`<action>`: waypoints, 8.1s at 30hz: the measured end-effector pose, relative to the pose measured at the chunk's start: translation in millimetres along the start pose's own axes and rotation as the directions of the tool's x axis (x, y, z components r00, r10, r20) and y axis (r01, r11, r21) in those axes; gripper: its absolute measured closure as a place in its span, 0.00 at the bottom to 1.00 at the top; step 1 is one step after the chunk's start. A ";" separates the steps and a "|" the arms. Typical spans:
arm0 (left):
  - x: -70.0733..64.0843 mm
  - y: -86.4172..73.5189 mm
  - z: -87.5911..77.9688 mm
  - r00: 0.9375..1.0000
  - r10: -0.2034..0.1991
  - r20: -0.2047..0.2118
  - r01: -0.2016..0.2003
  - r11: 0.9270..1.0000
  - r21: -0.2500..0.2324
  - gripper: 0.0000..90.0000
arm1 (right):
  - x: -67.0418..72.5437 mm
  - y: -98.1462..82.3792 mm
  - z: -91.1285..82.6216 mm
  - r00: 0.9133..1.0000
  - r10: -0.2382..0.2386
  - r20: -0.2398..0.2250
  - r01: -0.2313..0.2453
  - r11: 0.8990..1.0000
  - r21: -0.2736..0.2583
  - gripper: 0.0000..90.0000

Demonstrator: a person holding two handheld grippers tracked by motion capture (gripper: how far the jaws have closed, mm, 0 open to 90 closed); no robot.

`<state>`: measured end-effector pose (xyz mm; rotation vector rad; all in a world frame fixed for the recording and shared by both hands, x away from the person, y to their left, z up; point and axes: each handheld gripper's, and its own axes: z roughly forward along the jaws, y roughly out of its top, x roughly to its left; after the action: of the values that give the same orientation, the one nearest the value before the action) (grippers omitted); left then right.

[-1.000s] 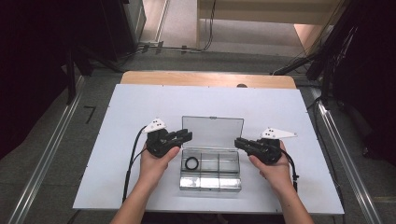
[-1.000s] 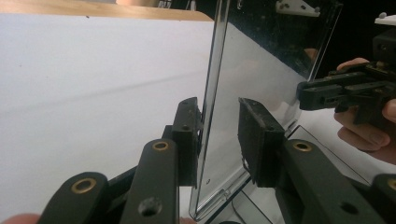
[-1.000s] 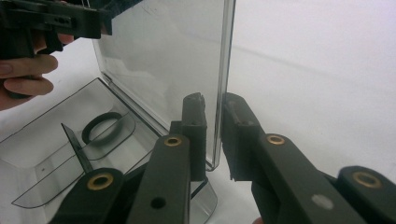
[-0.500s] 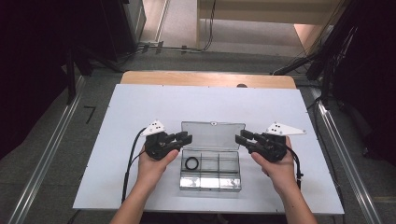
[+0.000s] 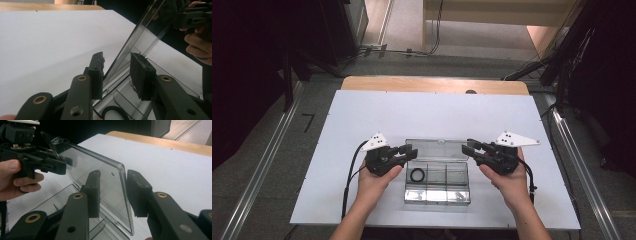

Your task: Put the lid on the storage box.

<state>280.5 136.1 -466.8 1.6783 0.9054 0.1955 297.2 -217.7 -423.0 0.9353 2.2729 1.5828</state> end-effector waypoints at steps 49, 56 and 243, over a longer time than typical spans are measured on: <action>-4.3 -12.7 -32.9 0.997 -0.003 0.075 -0.001 0.998 0.061 1.00 | 12.7 -12.7 -9.0 0.999 -0.038 0.006 0.038 0.999 0.037 0.67; -4.5 -12.1 -31.4 0.995 -0.005 0.096 0.000 0.998 0.058 1.00 | 14.6 -13.7 -10.5 0.999 -0.044 0.010 0.044 0.998 0.049 0.66; -8.8 -58.8 -40.8 0.980 0.078 0.181 -0.126 0.953 0.274 1.00 | 13.5 -91.2 -24.1 0.993 -0.082 -0.086 0.102 0.960 0.261 0.97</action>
<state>224.5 163.8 -502.9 1.9791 0.7454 -0.0096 240.3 -247.8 -493.3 0.8260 2.5862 1.3180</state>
